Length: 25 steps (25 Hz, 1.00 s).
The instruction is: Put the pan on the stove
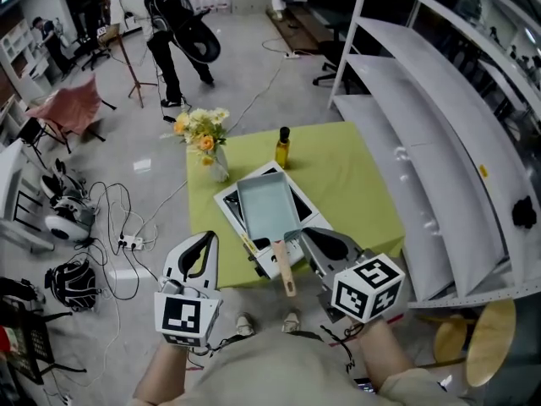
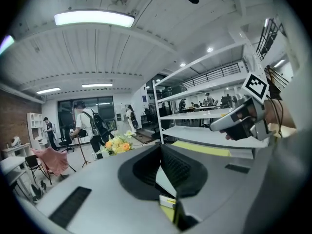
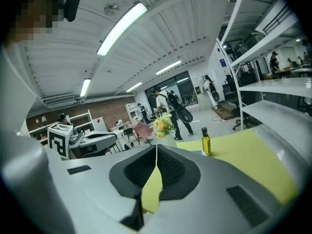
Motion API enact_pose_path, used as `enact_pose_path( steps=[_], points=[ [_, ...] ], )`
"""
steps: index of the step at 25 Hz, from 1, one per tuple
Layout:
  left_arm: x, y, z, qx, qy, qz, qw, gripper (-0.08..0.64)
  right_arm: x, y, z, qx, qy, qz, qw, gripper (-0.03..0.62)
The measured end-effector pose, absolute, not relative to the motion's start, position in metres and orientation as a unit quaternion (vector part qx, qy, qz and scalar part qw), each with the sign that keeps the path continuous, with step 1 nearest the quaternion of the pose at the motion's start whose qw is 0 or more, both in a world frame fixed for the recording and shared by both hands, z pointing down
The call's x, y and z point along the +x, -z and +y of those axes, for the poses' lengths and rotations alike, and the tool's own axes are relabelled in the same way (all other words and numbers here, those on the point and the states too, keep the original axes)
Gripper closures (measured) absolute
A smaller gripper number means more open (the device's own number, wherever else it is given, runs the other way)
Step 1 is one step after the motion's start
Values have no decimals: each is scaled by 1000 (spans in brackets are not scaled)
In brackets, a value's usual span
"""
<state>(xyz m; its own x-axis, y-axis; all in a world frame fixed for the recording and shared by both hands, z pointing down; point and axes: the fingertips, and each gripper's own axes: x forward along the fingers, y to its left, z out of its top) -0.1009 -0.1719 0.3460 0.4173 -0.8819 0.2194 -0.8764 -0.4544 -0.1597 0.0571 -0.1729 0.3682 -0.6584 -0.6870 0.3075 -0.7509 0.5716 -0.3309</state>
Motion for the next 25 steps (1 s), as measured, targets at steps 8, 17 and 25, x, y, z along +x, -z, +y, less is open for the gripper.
enact_pose_path(
  steps=[8,17,25],
  points=[
    [-100,-310,-157,-843,106,527,30,554,54,-322,-155,405,-159,-899,60,586],
    [-97,-292,-137,-848,109,515,63,554,48,-293,-137,397,-114,-909,49,586],
    [-97,-299,-136,-850,112,512,52,554,44,-303,-139,398,-99,-909,75,586]
  ],
)
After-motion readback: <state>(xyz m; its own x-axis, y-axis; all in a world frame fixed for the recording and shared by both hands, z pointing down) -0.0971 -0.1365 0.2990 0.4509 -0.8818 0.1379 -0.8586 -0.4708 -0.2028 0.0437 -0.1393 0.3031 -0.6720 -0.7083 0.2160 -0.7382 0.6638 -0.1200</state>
